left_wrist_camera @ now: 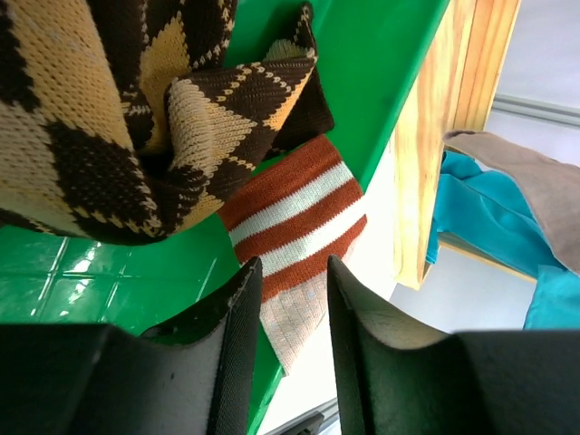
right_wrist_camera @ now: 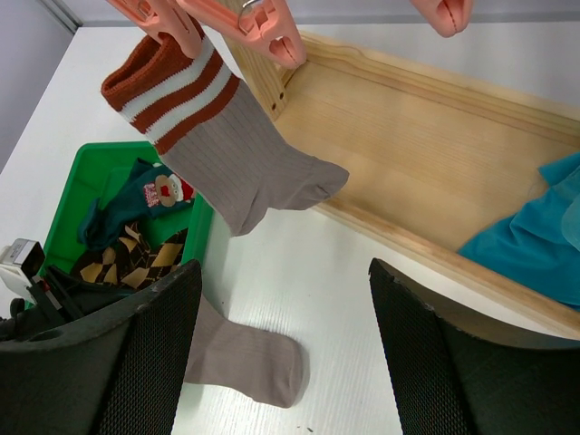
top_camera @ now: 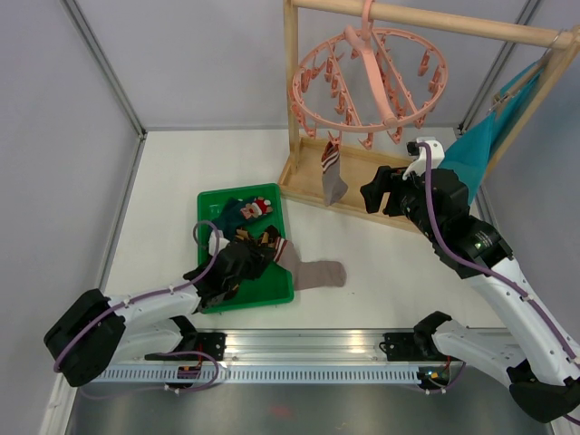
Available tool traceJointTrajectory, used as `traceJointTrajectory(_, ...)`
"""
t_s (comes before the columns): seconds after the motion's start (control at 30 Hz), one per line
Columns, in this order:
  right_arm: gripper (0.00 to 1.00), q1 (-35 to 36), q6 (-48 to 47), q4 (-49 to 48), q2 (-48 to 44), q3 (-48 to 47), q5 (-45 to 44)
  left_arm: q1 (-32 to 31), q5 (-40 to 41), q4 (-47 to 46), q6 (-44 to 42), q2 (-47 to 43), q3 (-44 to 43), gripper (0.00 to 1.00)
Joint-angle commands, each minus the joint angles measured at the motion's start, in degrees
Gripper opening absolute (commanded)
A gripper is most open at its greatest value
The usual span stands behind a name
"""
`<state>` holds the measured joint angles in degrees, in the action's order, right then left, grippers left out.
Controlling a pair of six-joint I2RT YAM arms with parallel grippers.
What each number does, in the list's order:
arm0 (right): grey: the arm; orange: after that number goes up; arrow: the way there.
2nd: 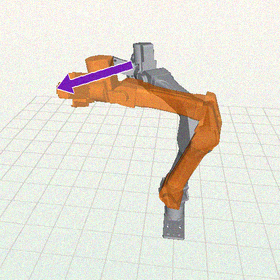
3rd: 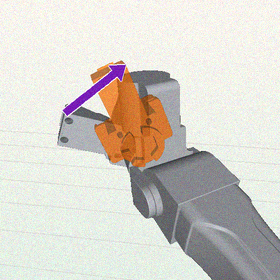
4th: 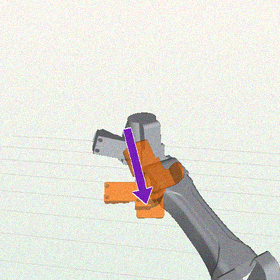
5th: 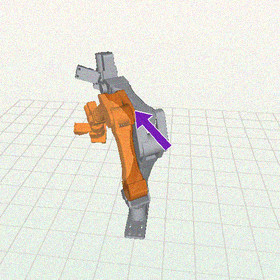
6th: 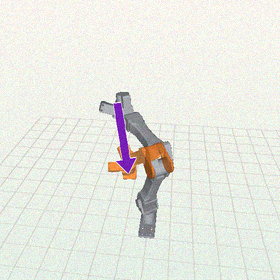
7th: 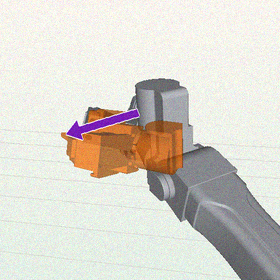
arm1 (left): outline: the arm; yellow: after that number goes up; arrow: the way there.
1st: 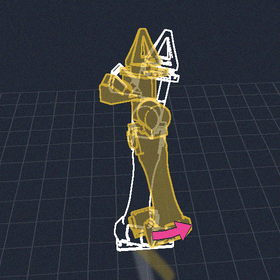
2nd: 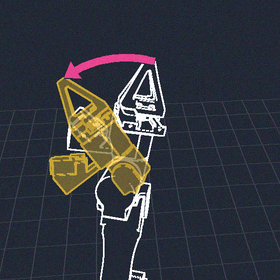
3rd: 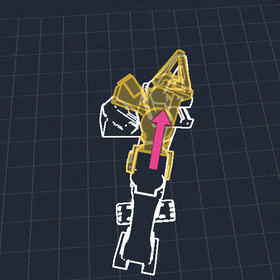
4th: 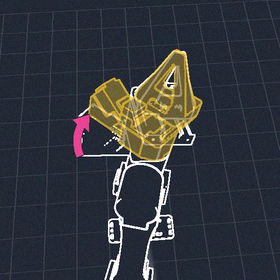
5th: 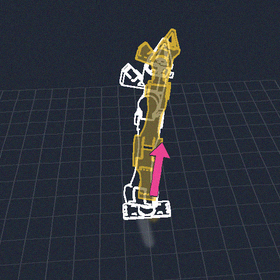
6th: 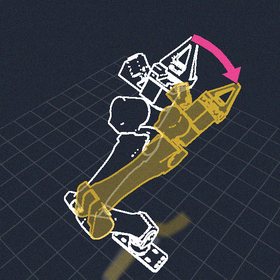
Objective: Clip the socks to the hanger
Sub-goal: Pick up the sock from the bin.
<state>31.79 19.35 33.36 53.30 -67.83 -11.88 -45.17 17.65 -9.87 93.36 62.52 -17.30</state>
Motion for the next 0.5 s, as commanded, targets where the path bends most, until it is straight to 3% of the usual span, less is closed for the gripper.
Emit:
traceJointTrajectory(0.0,0.80,0.3,0.3,-1.6,-0.7,0.1,-0.4,0.2,-1.9,-3.8,-2.8,1.3,-0.7,0.41)
traceJointTrajectory(0.17,0.81,0.3,0.2,-1.8,-0.7,0.3,-0.6,-0.5,-2.5,-3.3,0.1,2.0,0.5,0.43)
traceJointTrajectory(0.4,0.81,0.3,0.2,-1.9,-0.5,0.2,-0.6,-0.7,-1.6,-2.0,1.8,-0.8,3.1,0.61)
traceJointTrajectory(0.47,0.81,0.3,0.3,-1.9,-0.2,0.1,-0.3,-0.7,-1.7,-2.1,2.3,-0.7,3.2,0.62)
